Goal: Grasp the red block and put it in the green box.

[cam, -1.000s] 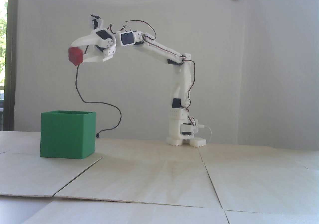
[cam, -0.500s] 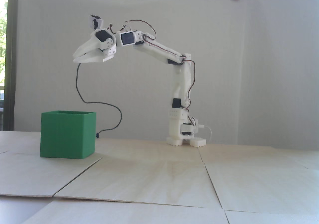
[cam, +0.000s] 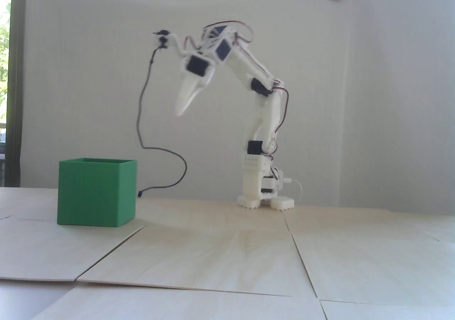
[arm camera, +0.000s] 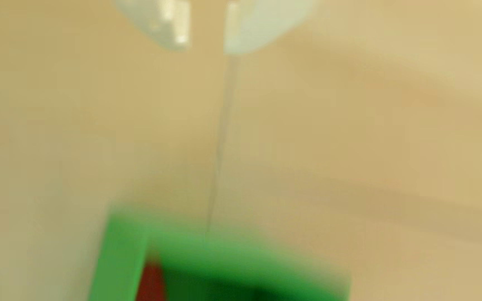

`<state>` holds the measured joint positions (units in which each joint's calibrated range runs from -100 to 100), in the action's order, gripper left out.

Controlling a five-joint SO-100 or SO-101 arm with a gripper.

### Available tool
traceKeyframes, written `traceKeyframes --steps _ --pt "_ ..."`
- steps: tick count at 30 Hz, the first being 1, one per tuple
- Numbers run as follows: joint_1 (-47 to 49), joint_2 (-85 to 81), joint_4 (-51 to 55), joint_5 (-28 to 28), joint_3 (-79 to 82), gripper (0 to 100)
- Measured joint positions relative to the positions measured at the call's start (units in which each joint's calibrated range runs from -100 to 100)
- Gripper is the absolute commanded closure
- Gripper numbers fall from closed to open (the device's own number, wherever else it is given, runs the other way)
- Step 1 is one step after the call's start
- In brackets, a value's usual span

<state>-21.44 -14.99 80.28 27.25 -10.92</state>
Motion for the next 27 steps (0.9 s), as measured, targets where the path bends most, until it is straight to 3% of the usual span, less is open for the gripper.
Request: traceKeyframes --steps 6,18,27 --pt "9.32 -12.95 -1.83 0.00 13.70 98" --pt "23.23 -41.76 -36.11 0.72 65.35 98" --pt "24.84 -61.85 -49.67 5.09 98.75 98"
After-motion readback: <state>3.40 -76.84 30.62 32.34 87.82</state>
